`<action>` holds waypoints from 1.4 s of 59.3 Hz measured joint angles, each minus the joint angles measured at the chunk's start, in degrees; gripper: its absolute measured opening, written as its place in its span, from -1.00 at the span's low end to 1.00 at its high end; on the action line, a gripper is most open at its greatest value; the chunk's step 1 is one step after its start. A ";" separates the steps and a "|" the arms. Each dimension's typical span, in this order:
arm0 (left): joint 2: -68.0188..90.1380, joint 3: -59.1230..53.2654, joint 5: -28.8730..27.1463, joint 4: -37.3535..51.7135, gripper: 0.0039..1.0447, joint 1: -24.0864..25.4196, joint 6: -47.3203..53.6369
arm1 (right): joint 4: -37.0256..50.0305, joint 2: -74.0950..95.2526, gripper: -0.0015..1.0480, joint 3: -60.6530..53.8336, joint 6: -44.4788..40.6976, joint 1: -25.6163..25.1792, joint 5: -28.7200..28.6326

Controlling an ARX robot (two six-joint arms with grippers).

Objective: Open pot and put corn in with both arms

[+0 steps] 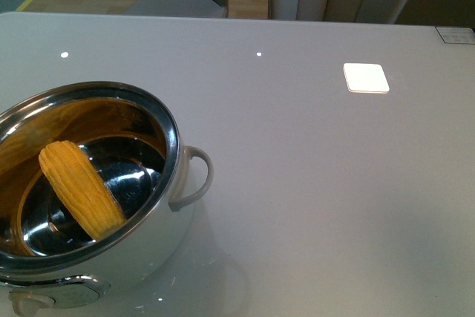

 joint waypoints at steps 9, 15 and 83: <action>0.00 0.00 0.00 0.00 0.87 0.00 0.00 | -4.96 -5.20 -0.96 -0.02 0.00 0.00 0.00; 0.00 0.00 0.00 0.00 0.87 0.00 0.00 | -7.56 -7.87 -0.96 -0.02 0.00 0.00 0.00; 0.00 0.00 -0.02 0.00 0.87 0.00 0.00 | -26.75 -26.77 0.15 0.00 -0.07 0.00 -0.04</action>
